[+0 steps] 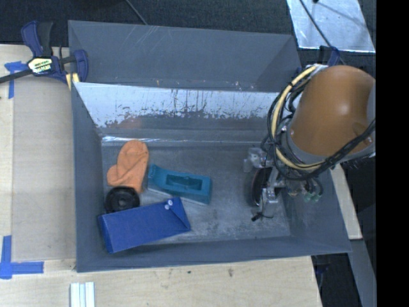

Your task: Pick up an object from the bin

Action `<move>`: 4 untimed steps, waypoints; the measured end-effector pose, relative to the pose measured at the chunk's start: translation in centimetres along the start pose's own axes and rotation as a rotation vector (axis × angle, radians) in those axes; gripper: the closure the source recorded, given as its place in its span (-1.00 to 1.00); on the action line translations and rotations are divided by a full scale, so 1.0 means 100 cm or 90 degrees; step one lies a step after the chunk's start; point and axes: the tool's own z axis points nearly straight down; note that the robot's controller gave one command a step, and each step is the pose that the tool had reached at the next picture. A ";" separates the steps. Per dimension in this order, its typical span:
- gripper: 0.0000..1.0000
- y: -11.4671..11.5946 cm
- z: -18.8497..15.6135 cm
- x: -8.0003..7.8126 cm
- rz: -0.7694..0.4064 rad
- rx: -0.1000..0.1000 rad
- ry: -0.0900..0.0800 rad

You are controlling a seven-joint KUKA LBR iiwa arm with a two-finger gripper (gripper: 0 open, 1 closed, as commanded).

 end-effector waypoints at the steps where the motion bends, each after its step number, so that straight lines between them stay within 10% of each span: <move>1: -1.00 0.000 -0.004 -0.002 0.000 0.000 -0.005; 4: -1.00 -0.051 0.005 -0.064 0.065 0.000 -0.006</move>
Offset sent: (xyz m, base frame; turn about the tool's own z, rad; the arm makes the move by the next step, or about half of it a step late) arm 0.0201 -0.0346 -0.0307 0.0056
